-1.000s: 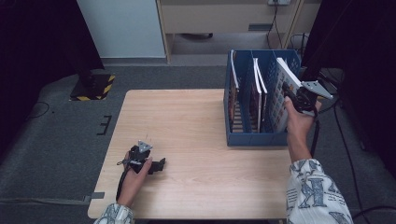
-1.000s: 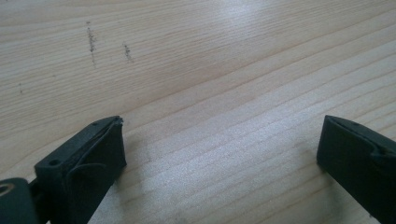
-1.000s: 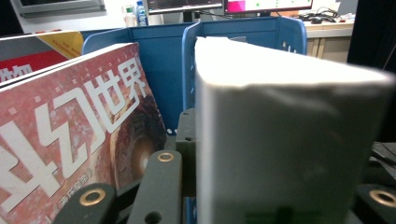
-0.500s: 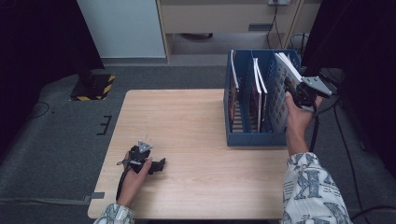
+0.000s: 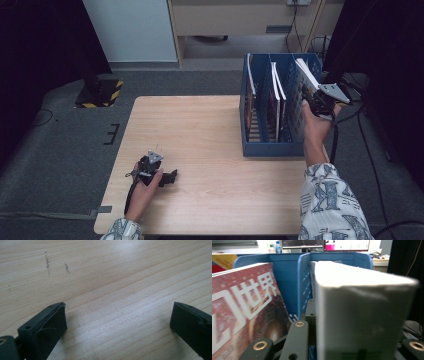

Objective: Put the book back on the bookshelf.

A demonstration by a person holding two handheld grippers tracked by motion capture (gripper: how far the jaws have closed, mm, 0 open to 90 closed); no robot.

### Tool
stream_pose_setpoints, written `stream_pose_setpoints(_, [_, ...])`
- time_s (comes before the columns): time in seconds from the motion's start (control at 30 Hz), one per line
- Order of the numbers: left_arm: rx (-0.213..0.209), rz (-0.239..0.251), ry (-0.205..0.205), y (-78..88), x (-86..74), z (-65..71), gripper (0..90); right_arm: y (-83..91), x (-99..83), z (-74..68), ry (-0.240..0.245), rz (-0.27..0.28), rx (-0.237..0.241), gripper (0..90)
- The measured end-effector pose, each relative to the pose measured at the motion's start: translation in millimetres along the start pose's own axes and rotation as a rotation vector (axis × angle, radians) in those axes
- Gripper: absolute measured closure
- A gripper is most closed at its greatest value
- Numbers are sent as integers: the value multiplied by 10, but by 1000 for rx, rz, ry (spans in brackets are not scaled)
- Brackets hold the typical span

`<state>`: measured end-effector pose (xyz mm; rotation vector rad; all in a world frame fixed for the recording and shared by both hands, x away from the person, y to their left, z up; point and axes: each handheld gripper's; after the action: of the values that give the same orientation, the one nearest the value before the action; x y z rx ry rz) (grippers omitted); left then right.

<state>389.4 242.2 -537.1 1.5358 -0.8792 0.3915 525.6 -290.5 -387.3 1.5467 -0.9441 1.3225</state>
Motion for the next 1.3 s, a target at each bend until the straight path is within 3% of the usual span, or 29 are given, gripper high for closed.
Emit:
stream_pose_setpoints(0.27, [1, 0, 0, 1, 0, 1, 0, 55, -41, -90, 8, -16, 24, 723])
stream_pose_setpoints(0.67, [1, 0, 0, 1, 0, 1, 0, 89, -16, -126, 14, 4, 42, 733])
stream_pose_setpoints(1.1, [1, 0, 0, 1, 0, 1, 0, 108, 14, 19, -1, 18, -23, 737])
stream_pose_setpoints(1.3, [1, 0, -1, 1, 0, 1, 0, 50, 34, -8, 22, 16, -52, 736])
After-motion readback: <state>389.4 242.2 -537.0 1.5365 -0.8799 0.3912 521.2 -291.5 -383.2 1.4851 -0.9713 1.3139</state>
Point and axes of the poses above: each handheld gripper's, and its own axes: y roughly backward along the jaws, x roughly out of its top, z roughly to its right, and after that the axes turned 14 degrees about x, right-handed
